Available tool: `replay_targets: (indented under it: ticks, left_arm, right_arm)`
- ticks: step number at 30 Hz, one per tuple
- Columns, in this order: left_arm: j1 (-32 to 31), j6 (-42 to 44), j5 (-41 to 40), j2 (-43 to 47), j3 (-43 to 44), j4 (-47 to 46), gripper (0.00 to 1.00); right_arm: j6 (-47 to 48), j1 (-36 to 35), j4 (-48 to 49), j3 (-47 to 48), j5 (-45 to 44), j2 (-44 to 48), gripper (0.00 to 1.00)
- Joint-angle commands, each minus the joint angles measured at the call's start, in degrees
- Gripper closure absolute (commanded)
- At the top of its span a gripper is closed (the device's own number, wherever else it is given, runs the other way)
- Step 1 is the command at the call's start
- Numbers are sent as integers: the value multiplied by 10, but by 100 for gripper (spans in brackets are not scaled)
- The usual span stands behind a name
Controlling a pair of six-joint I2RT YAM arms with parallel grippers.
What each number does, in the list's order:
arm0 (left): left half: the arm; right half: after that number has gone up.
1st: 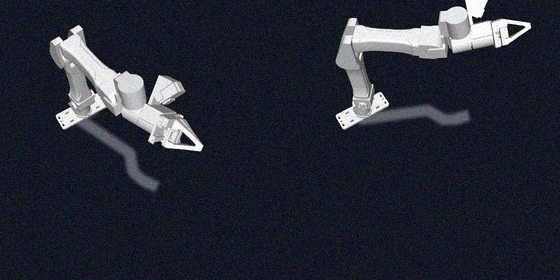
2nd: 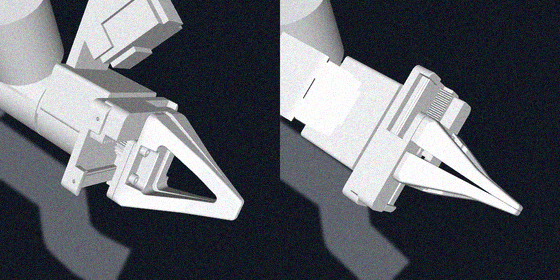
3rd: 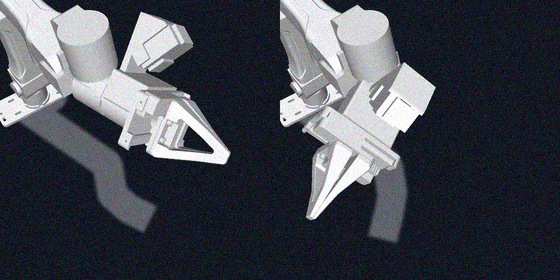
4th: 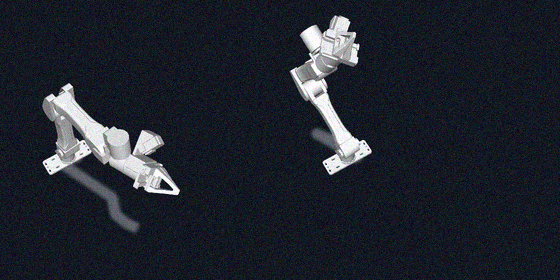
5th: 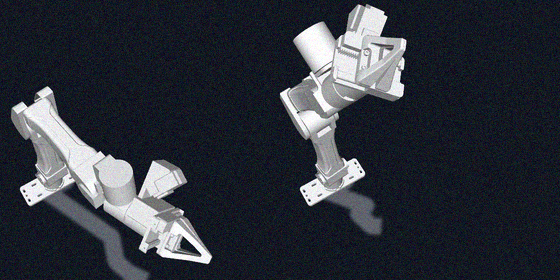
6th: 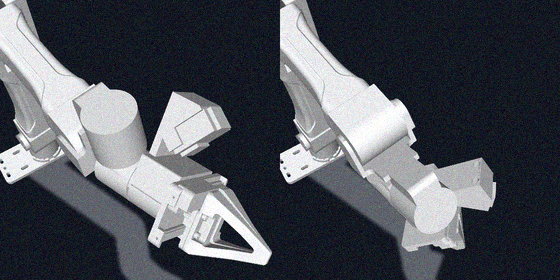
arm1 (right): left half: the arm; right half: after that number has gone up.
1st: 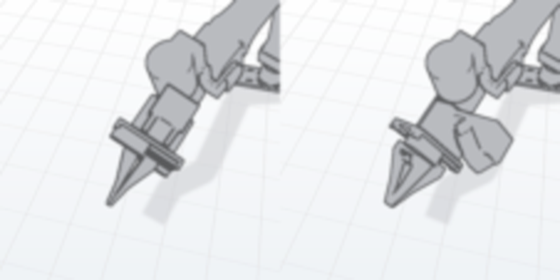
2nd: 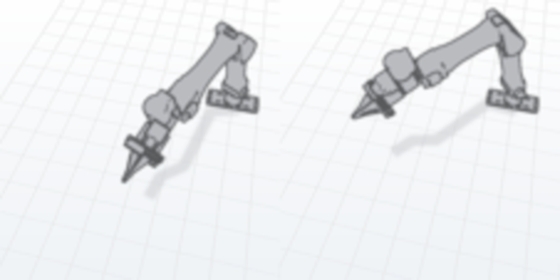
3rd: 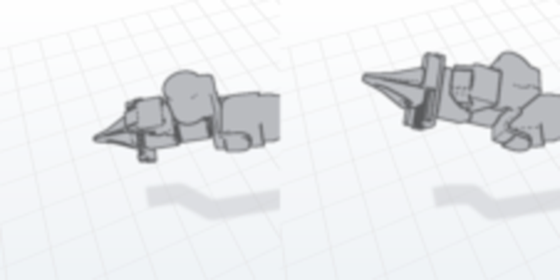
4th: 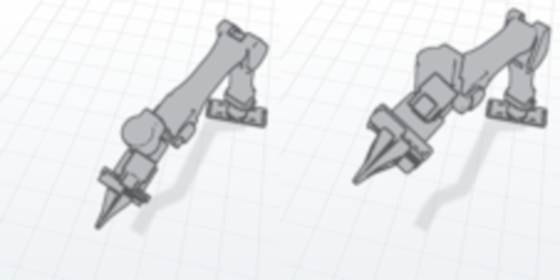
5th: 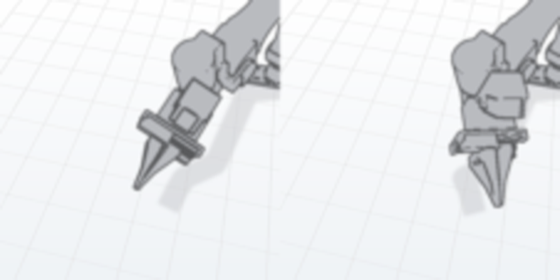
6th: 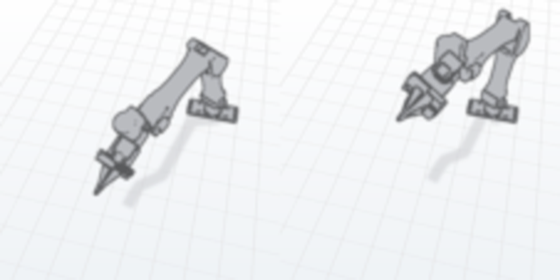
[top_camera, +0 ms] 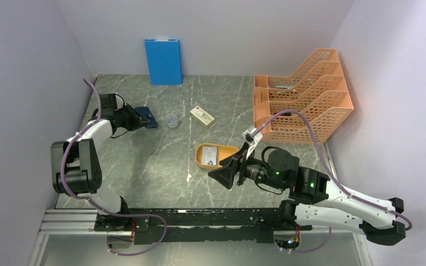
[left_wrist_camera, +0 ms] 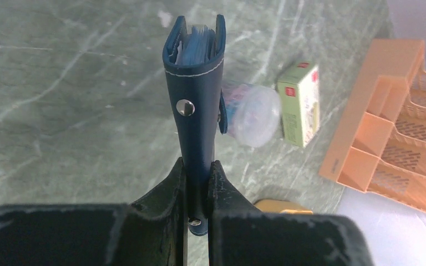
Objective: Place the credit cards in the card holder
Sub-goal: Place the card holder at the center of the board.
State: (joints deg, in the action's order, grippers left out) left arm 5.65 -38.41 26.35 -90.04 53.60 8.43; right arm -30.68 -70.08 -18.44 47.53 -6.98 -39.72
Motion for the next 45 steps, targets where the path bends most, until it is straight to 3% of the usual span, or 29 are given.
replay_targets:
  ticks: [1,9,14,19,29,45]
  left_arm:
    - [10,11,-6,-53,22,3,95]
    - [20,39,-19,-75,14,21,95]
    - [23,35,-42,-81,15,46,87]
    - [29,41,-59,-83,14,62,70]
    - [29,44,-79,-82,19,74,55]
    - [29,50,-108,-75,18,81,44]
  right_arm:
    - [-5,0,-11,-1,-11,19,30]
    - [-24,0,-13,-20,-17,45,30]
    - [-33,0,-10,-23,-15,42,31]
    - [-35,0,-12,-22,-15,42,31]
    - [-35,0,-17,-24,-20,45,31]
    - [-34,1,-15,-22,-23,36,32]
